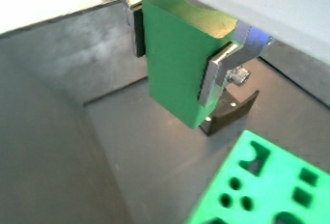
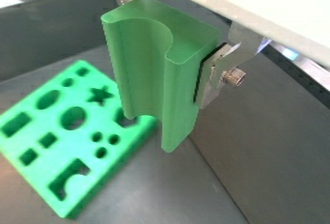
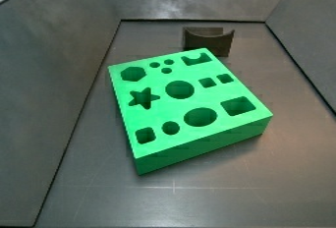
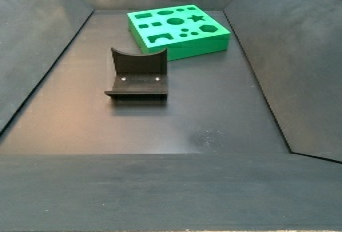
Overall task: Pick up the arch object. Move up. Rotate the arch object. Move to above the board. Insert the arch object.
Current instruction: Move to above the board.
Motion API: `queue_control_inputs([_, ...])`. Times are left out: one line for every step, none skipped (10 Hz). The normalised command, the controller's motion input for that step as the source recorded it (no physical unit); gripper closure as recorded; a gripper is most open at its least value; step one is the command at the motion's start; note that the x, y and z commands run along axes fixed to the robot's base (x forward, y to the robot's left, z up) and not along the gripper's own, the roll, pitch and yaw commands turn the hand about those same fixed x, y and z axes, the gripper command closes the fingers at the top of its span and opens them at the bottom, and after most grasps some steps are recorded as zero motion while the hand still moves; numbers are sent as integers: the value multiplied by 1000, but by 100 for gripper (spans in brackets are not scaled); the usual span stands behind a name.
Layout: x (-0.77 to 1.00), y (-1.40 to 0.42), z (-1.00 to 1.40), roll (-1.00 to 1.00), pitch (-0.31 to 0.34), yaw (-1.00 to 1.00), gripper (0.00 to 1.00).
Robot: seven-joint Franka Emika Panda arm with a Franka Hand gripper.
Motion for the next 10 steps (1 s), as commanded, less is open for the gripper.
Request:
queue_control_inputs([402,-1000,184,-15,55,1000,100])
queue_control_inputs([405,-1000,185,-14,60,1000,100])
queue_control_inputs([416,-1000,191,-17,64,1000,100])
queue_control_inputs([428,-1000,192,-14,70,1000,100])
queue_control_inputs([444,-1000,197,-10,77,1000,100])
queue_control_inputs([472,-958,189,-4,88,1000,100])
queue_control_inputs([369,-670,132,5,101,1000,100])
queue_control_inputs([242,-348,78,16,116,1000,100])
queue_control_inputs([167,-216,49,24,118,1000,100])
queue_control_inputs([130,-164,39,30,121,1000,100])
